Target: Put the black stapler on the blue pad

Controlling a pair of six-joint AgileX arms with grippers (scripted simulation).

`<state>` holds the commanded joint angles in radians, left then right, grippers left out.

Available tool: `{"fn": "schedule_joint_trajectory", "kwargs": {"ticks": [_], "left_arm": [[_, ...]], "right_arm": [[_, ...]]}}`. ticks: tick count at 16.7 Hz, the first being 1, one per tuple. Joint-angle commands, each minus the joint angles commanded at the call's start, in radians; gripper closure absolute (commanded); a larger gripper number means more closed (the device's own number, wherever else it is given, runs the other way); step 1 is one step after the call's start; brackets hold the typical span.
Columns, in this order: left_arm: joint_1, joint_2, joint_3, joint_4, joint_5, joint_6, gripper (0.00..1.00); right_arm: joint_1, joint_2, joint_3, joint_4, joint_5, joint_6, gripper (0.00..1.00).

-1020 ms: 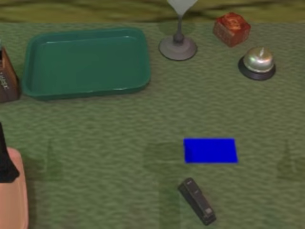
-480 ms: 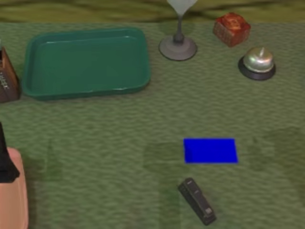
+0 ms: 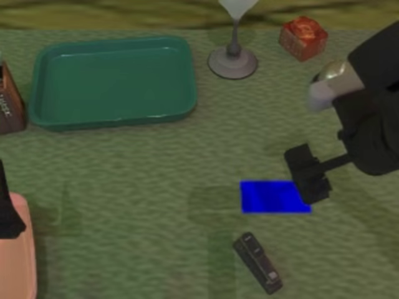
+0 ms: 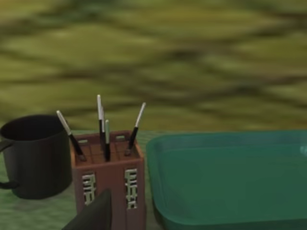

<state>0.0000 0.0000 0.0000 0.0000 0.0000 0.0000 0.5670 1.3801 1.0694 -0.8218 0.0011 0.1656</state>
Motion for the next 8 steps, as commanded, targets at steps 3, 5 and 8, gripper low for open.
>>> {"fn": "schedule_joint_trajectory", "kwargs": {"ticks": [3,5,8], "left_arm": [[0.0,0.0,0.0,0.0,0.0,0.0,0.0],[0.0,0.0,0.0,0.0,0.0,0.0,0.0],[0.0,0.0,0.0,0.0,0.0,0.0,0.0]], "right_arm": [[0.1,0.238,0.191,-0.145,0.0,0.03,0.0],[0.155,0.373,0.3,-0.222,0.0,0.047,0.0],[0.215,0.514,0.419,-0.304,0.0,0.065,0.0]]}}
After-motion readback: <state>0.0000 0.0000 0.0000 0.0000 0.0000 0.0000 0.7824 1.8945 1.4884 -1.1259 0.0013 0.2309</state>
